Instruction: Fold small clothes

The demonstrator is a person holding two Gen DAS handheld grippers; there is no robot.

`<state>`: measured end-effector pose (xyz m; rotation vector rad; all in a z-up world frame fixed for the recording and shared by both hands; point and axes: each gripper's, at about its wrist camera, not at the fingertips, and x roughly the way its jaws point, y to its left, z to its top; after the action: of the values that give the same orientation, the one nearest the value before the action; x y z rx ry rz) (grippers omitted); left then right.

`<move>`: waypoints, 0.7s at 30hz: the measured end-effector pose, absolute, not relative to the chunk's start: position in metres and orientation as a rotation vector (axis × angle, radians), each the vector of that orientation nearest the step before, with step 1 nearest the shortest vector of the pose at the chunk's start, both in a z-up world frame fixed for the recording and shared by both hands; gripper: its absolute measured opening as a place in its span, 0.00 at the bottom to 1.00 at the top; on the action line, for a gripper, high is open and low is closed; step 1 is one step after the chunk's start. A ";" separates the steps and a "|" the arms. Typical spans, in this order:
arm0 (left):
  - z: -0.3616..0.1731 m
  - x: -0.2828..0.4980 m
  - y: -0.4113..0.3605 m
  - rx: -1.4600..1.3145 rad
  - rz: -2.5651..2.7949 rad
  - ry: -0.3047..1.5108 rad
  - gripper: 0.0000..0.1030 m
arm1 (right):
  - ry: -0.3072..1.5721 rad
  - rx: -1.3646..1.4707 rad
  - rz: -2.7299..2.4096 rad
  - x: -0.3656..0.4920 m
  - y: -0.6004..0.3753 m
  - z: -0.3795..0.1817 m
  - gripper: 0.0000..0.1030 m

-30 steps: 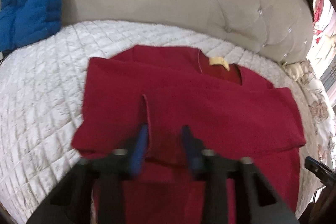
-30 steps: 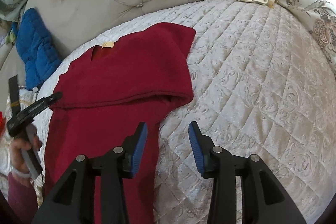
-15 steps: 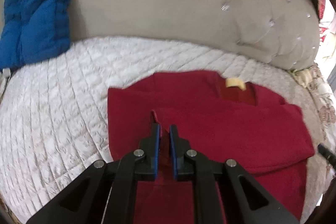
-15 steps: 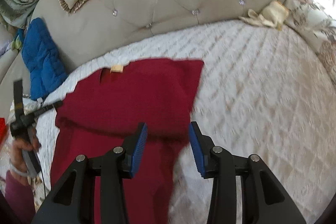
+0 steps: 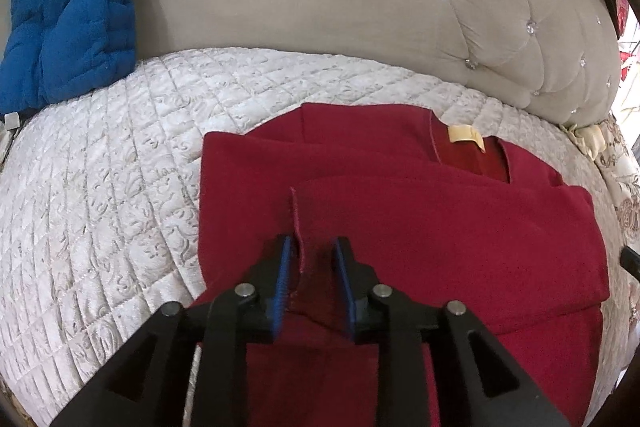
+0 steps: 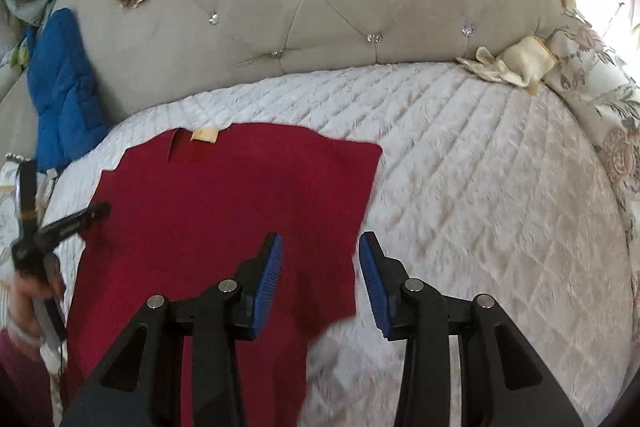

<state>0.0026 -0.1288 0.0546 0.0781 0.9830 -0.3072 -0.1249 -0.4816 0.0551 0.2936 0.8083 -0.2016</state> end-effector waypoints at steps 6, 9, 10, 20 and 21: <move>0.058 -0.006 -0.139 0.101 -0.315 0.974 0.50 | 0.898 0.206 -0.260 -0.099 -0.477 0.014 0.05; 0.065 -0.015 -0.139 0.109 -0.311 0.956 0.62 | 0.881 0.239 -0.249 -0.115 -0.481 0.026 0.06; 0.068 -0.017 -0.138 0.110 -0.309 0.951 0.65 | 0.875 0.257 -0.241 -0.120 -0.481 0.029 0.06; 0.095 -0.065 -0.116 0.146 -0.318 0.908 0.70 | 0.908 0.396 -0.087 -0.192 -0.469 0.036 0.19; 0.097 -0.071 -0.112 0.147 -0.317 0.907 0.70 | 0.920 0.408 -0.061 -0.201 -0.466 0.033 0.20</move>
<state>-0.0707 -0.1119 0.0971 0.1470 0.9072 -0.3171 -0.2008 -0.4663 0.0335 0.4075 0.9197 -0.0612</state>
